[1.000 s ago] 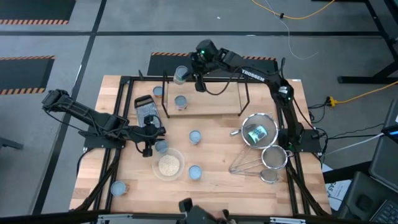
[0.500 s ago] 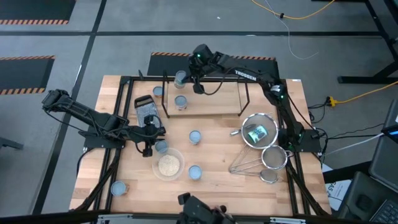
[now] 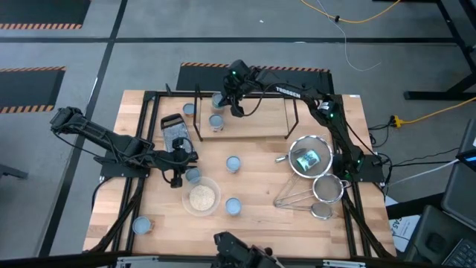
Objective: Pick and place cans onto a shelf
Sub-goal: Put the green chicken soup can on the shelf
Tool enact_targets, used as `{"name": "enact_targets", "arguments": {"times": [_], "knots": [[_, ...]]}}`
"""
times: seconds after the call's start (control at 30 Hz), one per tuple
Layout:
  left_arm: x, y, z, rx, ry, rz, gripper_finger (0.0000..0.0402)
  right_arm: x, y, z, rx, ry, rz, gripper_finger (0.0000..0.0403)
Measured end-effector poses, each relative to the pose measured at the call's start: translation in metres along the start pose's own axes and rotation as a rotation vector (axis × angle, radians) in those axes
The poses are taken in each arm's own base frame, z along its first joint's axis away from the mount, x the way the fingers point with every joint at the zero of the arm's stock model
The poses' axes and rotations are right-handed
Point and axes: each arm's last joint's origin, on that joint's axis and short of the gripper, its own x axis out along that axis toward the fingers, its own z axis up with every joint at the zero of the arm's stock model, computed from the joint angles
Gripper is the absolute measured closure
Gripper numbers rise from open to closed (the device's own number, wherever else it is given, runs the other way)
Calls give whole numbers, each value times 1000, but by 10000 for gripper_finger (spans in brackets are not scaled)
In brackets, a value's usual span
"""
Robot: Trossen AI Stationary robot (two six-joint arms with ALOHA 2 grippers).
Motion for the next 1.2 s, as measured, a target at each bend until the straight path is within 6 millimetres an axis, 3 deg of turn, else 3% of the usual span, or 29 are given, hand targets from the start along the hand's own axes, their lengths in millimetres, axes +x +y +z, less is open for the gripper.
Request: {"name": "enact_targets", "arguments": {"times": [0.9,1.2], "knots": [[0,0,0,0,0,0,329,9,-1,-7,9,-6,37,393],[0,0,0,0,0,0,329,9,-1,-7,11,-5,33,373]]}}
